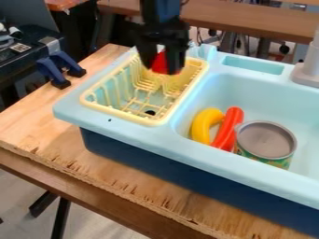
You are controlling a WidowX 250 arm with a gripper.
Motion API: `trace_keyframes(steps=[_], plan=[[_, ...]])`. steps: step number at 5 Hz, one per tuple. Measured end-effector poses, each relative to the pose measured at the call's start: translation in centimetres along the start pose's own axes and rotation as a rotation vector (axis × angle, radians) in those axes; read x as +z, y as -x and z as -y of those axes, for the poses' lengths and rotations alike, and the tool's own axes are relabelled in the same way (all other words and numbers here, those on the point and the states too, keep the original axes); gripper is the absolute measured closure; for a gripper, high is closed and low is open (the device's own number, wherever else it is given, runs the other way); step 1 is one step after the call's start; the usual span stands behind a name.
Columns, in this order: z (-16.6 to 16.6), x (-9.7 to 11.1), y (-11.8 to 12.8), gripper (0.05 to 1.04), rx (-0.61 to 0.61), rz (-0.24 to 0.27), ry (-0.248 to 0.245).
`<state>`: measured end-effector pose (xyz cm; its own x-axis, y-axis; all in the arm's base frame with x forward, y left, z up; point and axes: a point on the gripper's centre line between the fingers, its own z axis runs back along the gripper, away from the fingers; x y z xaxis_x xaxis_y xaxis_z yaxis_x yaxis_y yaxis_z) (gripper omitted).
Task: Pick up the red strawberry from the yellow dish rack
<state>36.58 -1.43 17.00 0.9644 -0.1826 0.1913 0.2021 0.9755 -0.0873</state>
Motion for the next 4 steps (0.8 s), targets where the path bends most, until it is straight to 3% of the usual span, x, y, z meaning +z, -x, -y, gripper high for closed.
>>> trace_keyframes(steps=[2,4], plan=[[1.5,-1.2,-3.6,0.312,-0.058,-0.037,0.047],[0.0,-1.9,-2.7,0.333,-0.002,-0.065,0.032]])
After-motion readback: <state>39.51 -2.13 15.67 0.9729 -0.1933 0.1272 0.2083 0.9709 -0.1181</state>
